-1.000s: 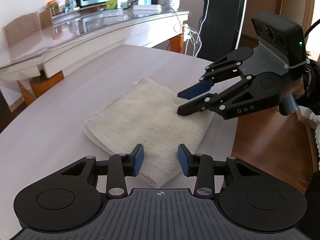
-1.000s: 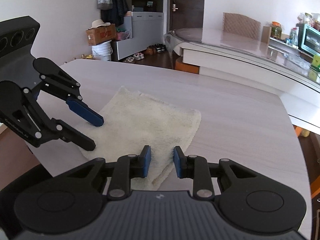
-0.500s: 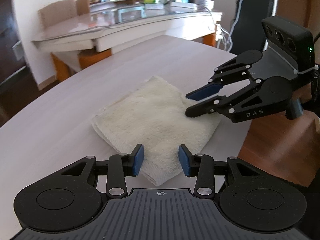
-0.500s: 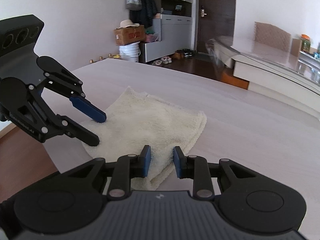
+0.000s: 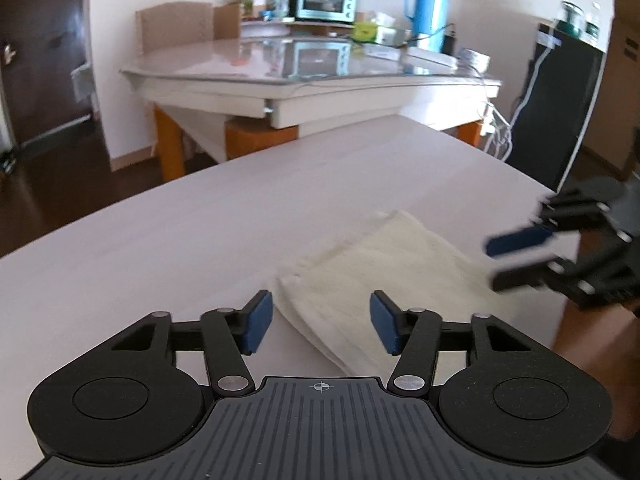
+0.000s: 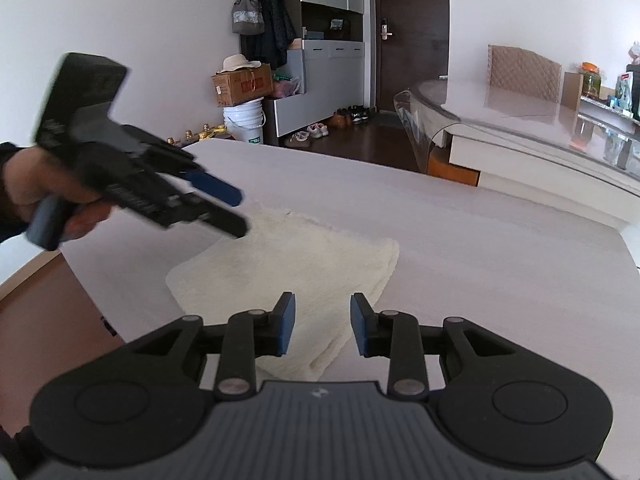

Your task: Fold towel

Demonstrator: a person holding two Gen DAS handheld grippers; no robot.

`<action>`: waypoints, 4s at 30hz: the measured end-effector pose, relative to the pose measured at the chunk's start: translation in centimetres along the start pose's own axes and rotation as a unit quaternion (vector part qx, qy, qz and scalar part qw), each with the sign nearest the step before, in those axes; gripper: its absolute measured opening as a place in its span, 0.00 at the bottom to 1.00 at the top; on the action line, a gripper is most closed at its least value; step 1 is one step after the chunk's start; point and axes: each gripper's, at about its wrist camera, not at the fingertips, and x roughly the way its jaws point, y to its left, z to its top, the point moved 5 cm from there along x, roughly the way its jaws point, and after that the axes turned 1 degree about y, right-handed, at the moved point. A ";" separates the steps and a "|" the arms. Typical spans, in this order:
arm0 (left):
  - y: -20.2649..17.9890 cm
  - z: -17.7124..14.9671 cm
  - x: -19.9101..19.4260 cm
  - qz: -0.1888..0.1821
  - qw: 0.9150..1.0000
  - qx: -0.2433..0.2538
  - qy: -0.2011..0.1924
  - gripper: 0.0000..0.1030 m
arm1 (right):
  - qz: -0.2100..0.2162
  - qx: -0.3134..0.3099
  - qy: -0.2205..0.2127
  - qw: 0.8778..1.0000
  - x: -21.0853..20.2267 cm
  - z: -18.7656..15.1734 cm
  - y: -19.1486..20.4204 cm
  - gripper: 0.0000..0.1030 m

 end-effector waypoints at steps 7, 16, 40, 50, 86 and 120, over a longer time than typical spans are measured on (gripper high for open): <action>-0.5 -0.1 -0.5 0.004 0.999 0.037 -0.006 0.07 | 0.001 0.006 0.010 1.000 0.6 -0.1 -0.2 0.33; -2.3 1.4 -1.6 0.014 0.991 0.129 -0.043 0.06 | -0.001 -0.005 0.021 1.000 0.9 -0.9 0.2 0.36; -0.8 1.4 3.1 0.001 0.992 0.125 -0.016 0.07 | 0.033 0.019 -0.013 0.999 0.7 1.7 -0.1 0.36; -0.7 1.9 3.4 -0.006 0.992 0.130 -0.006 0.07 | 0.100 -0.041 -0.010 0.994 1.9 1.5 6.4 0.16; -3.7 -4.0 -2.8 -0.013 0.994 0.108 -0.001 0.15 | -0.050 0.007 -0.019 0.999 2.3 1.4 -0.7 0.11; 0.4 -0.3 1.5 0.045 0.999 0.006 -0.020 0.24 | -0.052 -0.029 0.000 0.998 7.0 1.8 -2.2 0.11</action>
